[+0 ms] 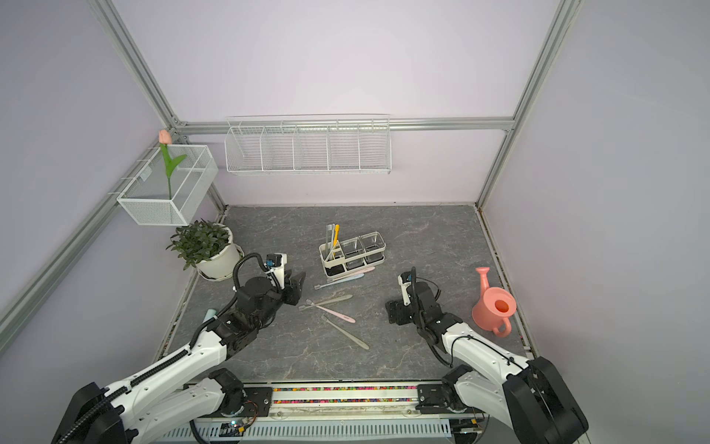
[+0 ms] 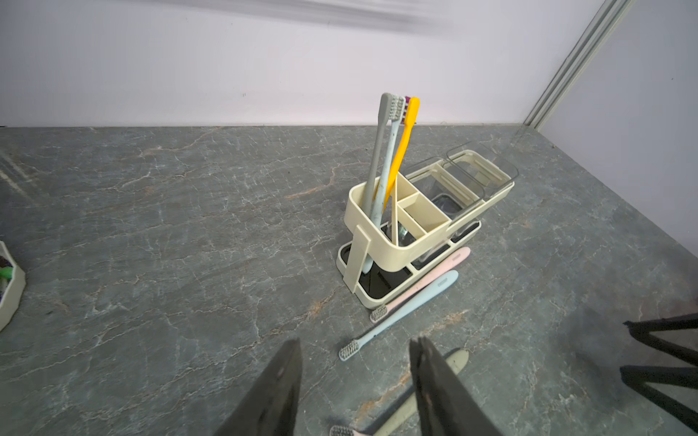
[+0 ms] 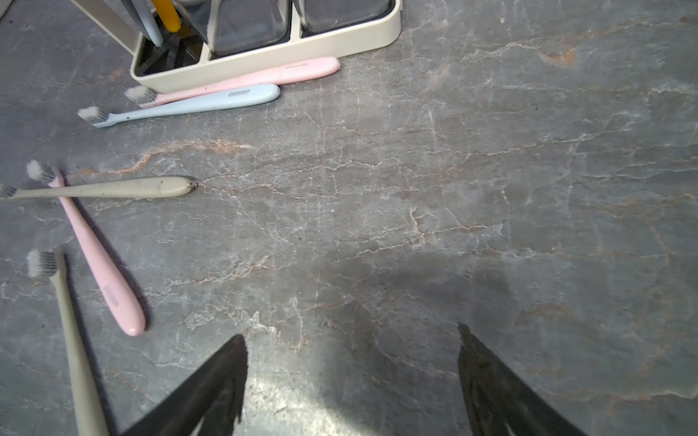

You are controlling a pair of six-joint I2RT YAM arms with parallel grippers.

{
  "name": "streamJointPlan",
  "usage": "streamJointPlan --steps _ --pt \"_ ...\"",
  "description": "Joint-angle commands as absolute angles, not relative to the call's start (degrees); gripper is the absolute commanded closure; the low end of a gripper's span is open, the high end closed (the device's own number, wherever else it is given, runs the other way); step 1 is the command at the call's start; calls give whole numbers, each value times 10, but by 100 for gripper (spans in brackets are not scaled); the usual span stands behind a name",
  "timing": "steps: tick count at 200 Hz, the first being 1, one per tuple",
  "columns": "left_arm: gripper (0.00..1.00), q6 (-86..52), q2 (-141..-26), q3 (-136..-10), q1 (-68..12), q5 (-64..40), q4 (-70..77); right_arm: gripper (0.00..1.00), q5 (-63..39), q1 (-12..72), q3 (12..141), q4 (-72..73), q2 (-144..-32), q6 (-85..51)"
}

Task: Place the toothbrush into the toothbrush holder
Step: Pick up the toothbrush from the center of the board.

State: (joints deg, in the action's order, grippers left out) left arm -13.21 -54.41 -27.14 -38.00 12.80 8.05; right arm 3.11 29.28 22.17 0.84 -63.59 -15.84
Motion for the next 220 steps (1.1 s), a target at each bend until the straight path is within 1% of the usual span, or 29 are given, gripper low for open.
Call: streamJointPlan --steps 1,37,73,109,134,171,195,210,220 --pt "49 -134 -539 -270 -383 152 80 11 26 296 241 -9 -657 -151" --pt "49 -136 -565 -277 -382 162 76 11 20 326 276 -38 -694 -135" --pt "49 -153 -577 -271 -382 179 82 11 65 378 307 -67 -723 -116" --pt "49 -166 -583 -268 -382 205 80 11 35 389 325 -72 -736 -107" --pt "49 -171 -603 -272 -382 212 80 7 -23 402 323 -43 -740 -108" --pt "49 -178 -631 -282 -383 213 73 5 -3 437 337 -62 -764 -118" --pt "49 -183 -634 -281 -382 221 72 1 -3 462 343 -67 -769 -124" --pt "49 -194 -633 -281 -382 230 70 0 7 481 350 -77 -768 -136" --pt "49 -197 -635 -281 -383 234 68 2 12 493 357 -86 -768 -148"
